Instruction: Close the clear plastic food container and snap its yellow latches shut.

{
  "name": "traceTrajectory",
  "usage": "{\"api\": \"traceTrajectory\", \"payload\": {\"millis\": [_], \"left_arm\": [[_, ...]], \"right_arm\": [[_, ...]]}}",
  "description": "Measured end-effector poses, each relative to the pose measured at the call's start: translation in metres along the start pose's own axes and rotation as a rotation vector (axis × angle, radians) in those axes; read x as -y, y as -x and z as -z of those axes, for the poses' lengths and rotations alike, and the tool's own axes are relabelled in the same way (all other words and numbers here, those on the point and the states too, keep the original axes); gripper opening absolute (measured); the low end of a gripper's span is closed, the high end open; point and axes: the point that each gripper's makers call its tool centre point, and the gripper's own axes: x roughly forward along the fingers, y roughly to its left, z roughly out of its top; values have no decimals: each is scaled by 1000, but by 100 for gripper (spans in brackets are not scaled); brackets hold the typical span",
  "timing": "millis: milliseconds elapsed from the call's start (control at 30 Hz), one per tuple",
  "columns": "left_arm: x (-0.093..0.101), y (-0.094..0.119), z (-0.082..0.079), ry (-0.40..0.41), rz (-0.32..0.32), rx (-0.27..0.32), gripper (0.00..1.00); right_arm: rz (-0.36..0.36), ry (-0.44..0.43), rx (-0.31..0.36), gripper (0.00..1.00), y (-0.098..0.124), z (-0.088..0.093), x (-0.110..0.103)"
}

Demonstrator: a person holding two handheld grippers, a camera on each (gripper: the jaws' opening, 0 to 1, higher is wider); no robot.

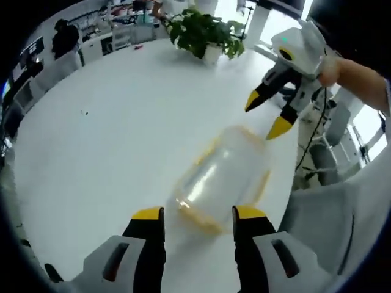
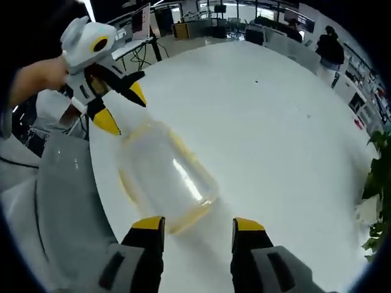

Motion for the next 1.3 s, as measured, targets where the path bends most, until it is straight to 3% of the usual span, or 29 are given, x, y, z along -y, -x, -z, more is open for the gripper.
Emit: {"api": "traceTrajectory", "payload": {"millis": [133,233,333,500,667,867,1300], "left_arm": [[-2,-3,7,80,0,2,42],[-2,-5,12,207,11,14,42],[-9,-7,18,235,-20,14,43],[-7,-12,24,329,-2,34,43],[-6,-17,31,343,-1,14,43],[-4,-20,30,375,15,17,41],[1,-27,35,399,33,6,43]], "right_arm": [[-16,-88,0,41,-4,1,-5],[-37,-154,4,41,-8,3,-9],[-98,-233,27,44,-13,4,-19],[-69,-266,22,45,-18,11,-10],[-90,-348,30,50,-23,12,-14],[-94,-336,10,45,-30,12,-17],[-88,-336,-5,43,-34,4,-24]]}}
